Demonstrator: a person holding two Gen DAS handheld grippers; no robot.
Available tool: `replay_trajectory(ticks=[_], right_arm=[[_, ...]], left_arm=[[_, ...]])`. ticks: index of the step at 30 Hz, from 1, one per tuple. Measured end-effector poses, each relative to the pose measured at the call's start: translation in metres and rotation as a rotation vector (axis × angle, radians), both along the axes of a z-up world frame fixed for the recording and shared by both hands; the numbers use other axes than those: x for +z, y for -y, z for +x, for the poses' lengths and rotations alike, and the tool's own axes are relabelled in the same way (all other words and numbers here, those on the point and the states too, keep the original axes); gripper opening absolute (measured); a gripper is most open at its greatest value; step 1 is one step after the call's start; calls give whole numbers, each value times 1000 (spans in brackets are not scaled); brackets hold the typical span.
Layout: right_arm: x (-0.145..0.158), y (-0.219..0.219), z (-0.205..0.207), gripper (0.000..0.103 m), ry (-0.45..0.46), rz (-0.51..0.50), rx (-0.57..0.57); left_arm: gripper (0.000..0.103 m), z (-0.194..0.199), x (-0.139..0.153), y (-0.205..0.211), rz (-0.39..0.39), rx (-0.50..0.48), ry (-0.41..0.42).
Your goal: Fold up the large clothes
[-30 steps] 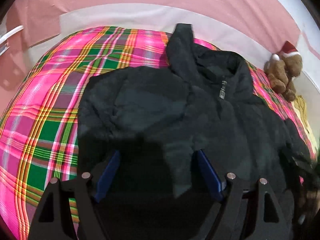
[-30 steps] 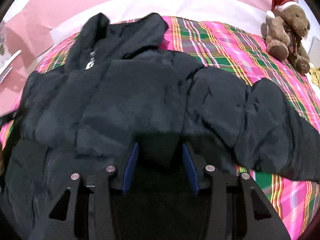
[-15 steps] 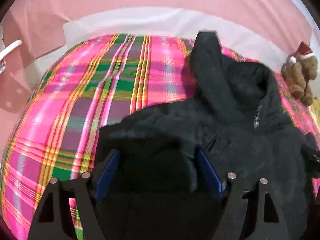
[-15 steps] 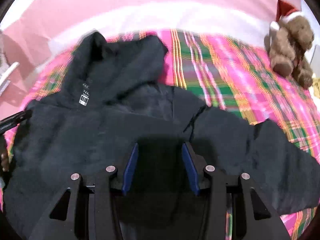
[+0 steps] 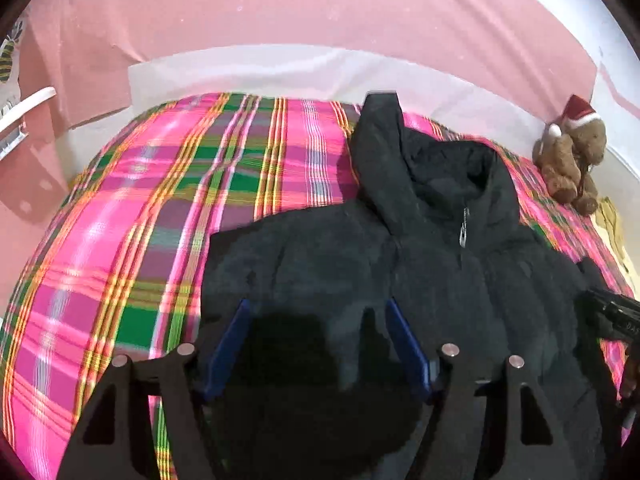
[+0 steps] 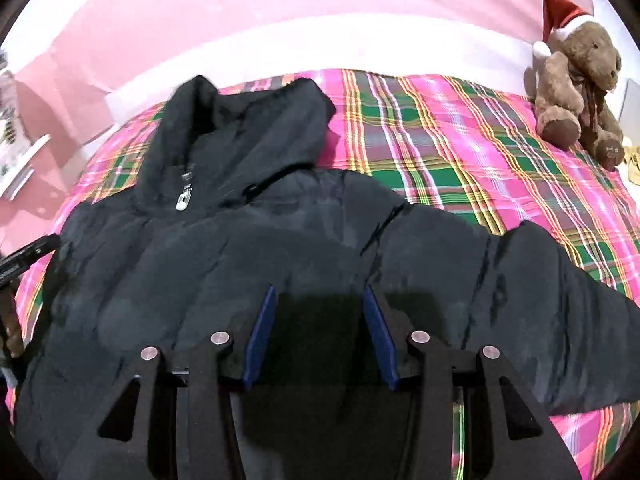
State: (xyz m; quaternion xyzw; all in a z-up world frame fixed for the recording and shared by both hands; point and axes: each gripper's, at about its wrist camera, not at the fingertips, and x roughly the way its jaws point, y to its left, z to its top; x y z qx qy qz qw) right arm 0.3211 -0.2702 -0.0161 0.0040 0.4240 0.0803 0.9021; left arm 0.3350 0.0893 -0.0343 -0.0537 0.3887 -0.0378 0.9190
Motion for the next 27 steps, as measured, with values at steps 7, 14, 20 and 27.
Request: replay_trajectory(ticks=[7,14,20,27], right_arm=[[-50,3,14,46,-114,-8,2],[-27,1,-16,46,-75,-45,-16],[12,2,-73,46,12,-32,-34],[48,2,-151,46,88,4,-56]], left_arm=[[72,5,-26,6,35,23,-63],[72,-35,10,24,48,22,-13],[72,-97,50,59,28,-24,60],[72,-169,80,91,-26,-74,109]])
